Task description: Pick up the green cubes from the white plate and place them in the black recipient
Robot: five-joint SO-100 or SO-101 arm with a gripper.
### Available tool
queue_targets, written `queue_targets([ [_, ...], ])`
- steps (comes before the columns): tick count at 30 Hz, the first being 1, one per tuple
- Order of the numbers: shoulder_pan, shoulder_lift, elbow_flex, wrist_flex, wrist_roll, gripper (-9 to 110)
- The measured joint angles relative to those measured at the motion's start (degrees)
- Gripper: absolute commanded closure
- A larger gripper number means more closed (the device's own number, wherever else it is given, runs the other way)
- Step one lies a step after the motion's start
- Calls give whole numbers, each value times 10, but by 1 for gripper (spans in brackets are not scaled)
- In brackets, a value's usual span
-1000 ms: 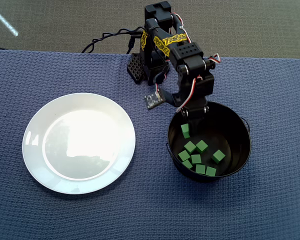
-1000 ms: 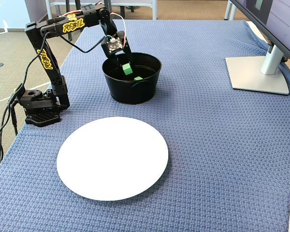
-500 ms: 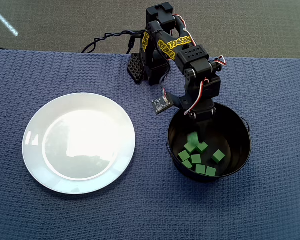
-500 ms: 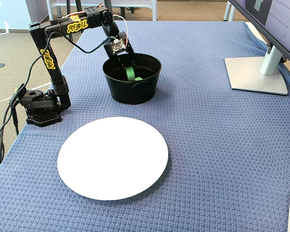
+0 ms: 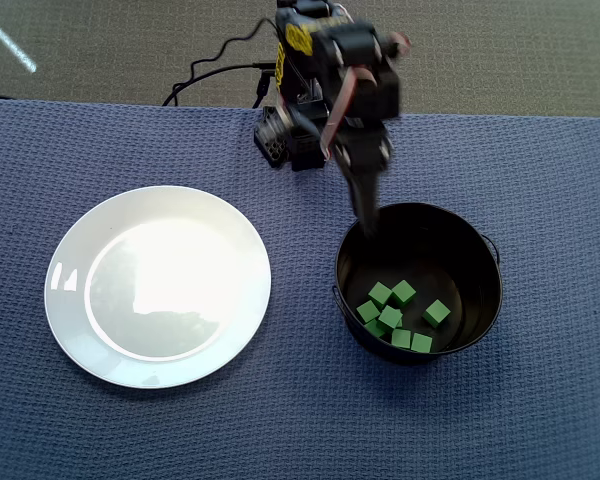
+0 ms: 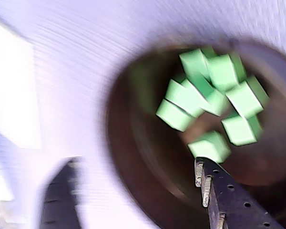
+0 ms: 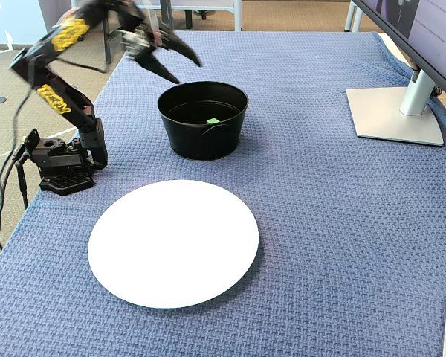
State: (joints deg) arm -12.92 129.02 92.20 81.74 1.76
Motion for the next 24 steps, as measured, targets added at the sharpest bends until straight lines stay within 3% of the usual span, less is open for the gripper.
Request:
queue_targets([
  [5, 95, 186, 132, -8, -40, 102],
  [12, 142, 422, 348, 6, -42, 102],
  [24, 192, 496, 547, -20, -69, 102],
])
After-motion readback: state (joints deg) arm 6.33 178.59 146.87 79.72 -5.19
